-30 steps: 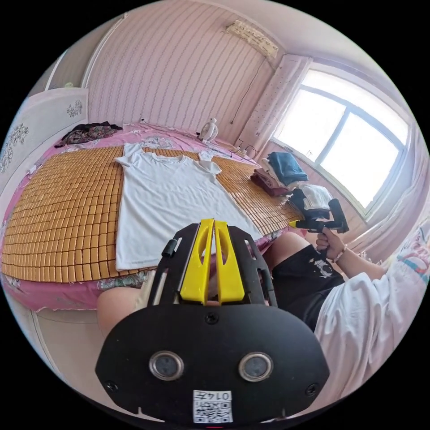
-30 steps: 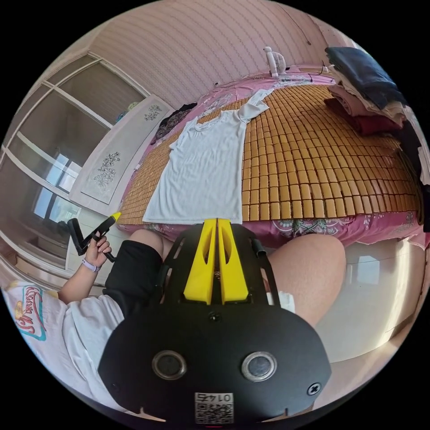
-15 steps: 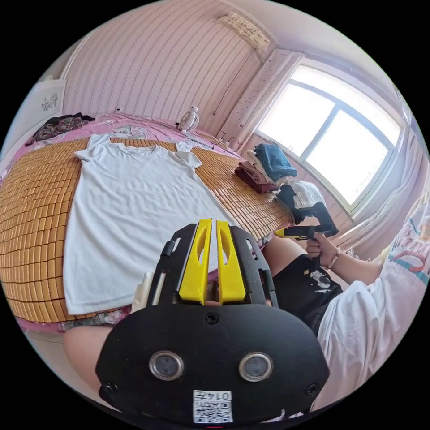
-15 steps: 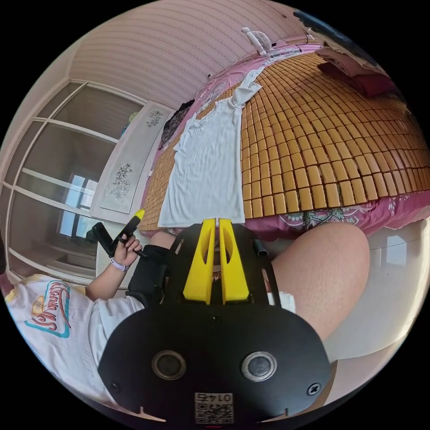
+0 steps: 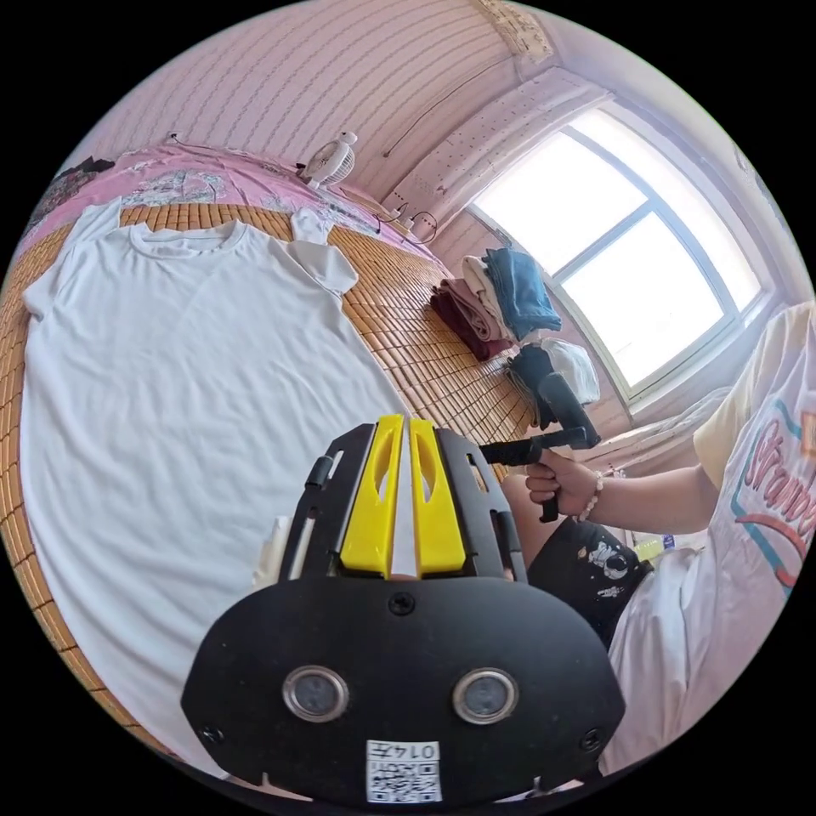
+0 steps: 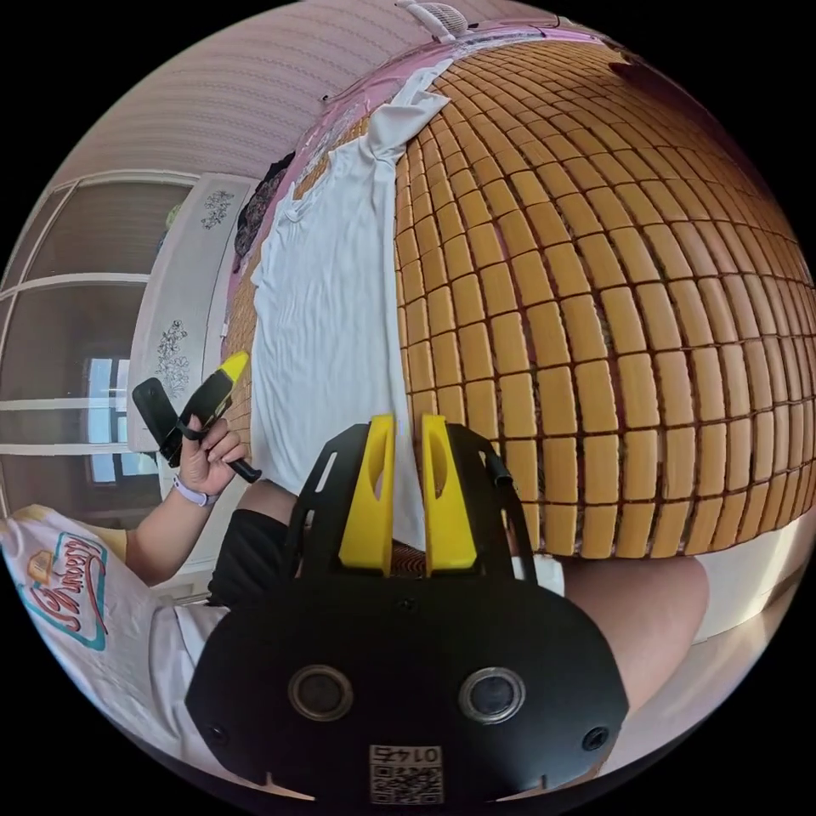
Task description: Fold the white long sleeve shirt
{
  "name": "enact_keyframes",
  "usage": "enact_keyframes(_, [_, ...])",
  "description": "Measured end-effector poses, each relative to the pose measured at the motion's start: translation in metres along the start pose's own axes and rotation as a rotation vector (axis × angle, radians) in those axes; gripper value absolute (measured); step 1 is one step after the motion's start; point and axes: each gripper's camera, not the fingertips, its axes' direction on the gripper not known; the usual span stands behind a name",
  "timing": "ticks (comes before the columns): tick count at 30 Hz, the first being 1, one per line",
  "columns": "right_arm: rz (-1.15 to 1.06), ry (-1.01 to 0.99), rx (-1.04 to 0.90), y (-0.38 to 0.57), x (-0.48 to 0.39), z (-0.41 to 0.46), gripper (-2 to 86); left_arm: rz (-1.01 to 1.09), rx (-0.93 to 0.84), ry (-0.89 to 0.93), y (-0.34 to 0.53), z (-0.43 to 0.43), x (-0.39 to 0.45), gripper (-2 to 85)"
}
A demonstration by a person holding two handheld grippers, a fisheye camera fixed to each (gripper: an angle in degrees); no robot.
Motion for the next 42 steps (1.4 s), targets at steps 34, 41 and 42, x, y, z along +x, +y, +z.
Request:
enact_keyframes(34, [-0.209,0.360,0.021,-0.419,-0.048,0.028,-0.5,0.049,-0.317,-0.196,-0.040,0.367,-0.254,8.2])
enact_keyframes(41, [-0.119,-0.007,-0.006,-0.280,-0.055,-0.095,-0.2,0.090,-0.283,-0.159,0.006,0.375,-0.267,8.4])
enact_keyframes(42, [-0.142,-0.157,0.035,-0.260,-0.068,-0.116,-0.2,0.097,-0.272,-0.157,0.009,0.372,-0.267,8.4])
